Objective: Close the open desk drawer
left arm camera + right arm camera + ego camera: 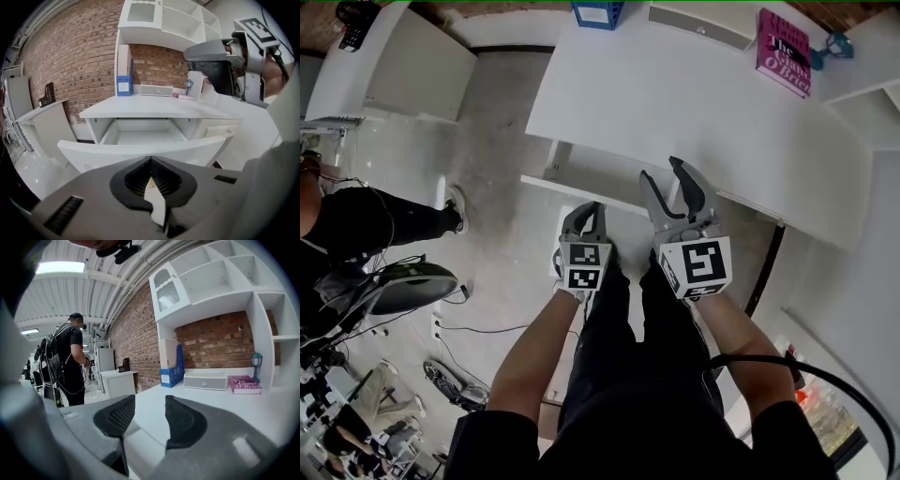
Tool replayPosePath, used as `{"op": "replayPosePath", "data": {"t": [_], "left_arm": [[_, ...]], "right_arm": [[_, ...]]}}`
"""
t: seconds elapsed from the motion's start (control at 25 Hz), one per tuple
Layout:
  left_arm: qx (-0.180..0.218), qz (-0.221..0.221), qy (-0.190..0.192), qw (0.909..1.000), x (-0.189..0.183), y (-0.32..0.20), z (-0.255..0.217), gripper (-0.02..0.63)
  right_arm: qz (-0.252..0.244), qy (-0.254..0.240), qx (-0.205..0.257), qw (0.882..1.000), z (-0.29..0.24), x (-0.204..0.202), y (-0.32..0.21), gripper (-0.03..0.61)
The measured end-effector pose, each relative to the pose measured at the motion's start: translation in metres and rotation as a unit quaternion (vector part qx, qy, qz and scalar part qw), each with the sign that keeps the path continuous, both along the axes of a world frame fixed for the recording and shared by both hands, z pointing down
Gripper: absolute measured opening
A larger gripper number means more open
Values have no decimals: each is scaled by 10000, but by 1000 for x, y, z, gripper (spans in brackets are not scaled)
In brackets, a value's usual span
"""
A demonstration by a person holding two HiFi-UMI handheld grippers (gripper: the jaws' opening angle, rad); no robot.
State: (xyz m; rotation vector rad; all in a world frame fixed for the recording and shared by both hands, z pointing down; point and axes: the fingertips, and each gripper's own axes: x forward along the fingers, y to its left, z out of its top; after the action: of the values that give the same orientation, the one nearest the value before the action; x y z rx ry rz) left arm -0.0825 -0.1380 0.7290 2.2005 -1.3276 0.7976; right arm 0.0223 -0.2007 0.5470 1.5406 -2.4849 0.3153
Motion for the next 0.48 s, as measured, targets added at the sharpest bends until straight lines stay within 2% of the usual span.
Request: {"op": "replayPosePath", "data": {"t": [0.48], "left_arm": [[-40,125,55,9999,18,-47,0,0]], "right_arm": [[460,-90,-31,9989,-4,29,-19,193]]}}
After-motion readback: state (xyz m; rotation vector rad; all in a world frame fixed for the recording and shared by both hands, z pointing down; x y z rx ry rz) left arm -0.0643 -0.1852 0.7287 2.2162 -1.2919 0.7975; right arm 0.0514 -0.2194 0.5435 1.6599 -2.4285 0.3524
